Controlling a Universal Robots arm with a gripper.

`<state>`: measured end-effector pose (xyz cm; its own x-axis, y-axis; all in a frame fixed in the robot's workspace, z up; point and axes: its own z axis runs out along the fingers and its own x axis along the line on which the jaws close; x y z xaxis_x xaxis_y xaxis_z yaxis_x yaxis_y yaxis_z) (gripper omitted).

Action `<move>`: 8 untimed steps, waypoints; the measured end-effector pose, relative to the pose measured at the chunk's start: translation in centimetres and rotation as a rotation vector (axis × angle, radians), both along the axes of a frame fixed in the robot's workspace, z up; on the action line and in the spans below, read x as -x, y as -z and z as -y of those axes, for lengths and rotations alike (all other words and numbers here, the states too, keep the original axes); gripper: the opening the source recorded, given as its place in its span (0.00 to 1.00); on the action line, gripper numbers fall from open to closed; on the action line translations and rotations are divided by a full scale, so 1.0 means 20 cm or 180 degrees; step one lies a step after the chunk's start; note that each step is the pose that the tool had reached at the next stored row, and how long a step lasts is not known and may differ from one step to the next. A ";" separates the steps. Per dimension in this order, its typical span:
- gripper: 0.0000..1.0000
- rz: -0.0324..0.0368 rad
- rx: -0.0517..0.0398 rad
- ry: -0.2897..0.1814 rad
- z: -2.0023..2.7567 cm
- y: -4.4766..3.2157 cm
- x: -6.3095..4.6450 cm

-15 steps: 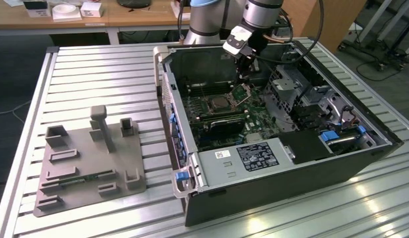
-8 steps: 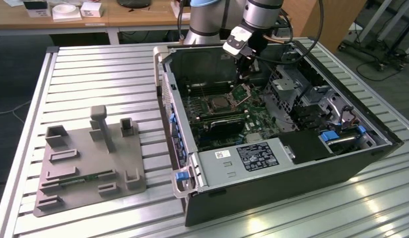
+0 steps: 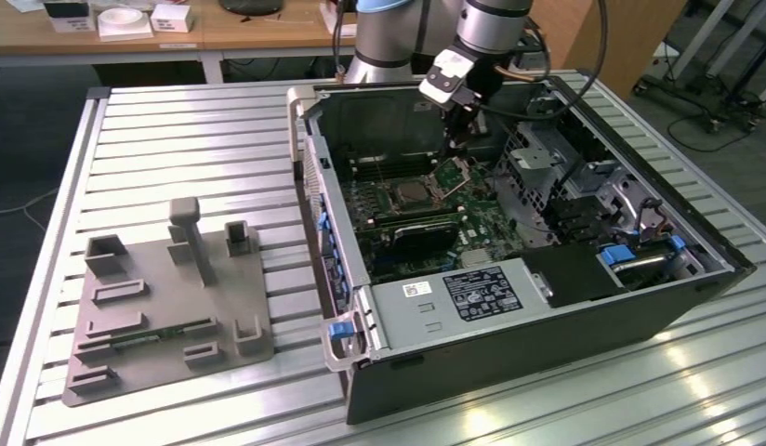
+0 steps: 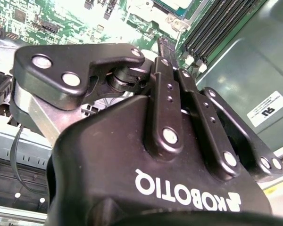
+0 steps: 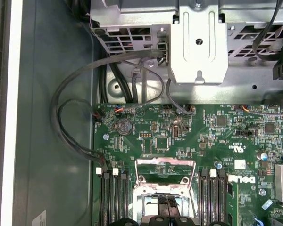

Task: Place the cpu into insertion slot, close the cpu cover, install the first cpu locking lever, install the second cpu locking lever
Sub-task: 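Close the cpu cover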

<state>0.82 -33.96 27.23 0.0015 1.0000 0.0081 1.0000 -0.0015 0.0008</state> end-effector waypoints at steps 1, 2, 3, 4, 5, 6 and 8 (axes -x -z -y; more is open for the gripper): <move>0.10 0.0000 0.0000 0.0000 0.000 0.000 -0.01; 0.10 0.0000 0.0000 0.0000 0.000 0.000 -0.01; 0.10 0.0000 0.0000 0.0000 0.000 -0.001 -0.01; 0.10 0.0000 0.0000 0.0000 0.000 -0.006 -0.01; 0.10 0.0000 0.0000 0.0000 0.000 -0.015 -0.01; 0.10 0.0000 0.0000 0.0000 0.000 -0.021 -0.01; 0.10 0.0000 -0.0001 0.0000 -0.001 -0.023 -0.02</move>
<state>1.13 -33.95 27.70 0.0015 1.0000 0.0084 1.0000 -0.0015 0.0008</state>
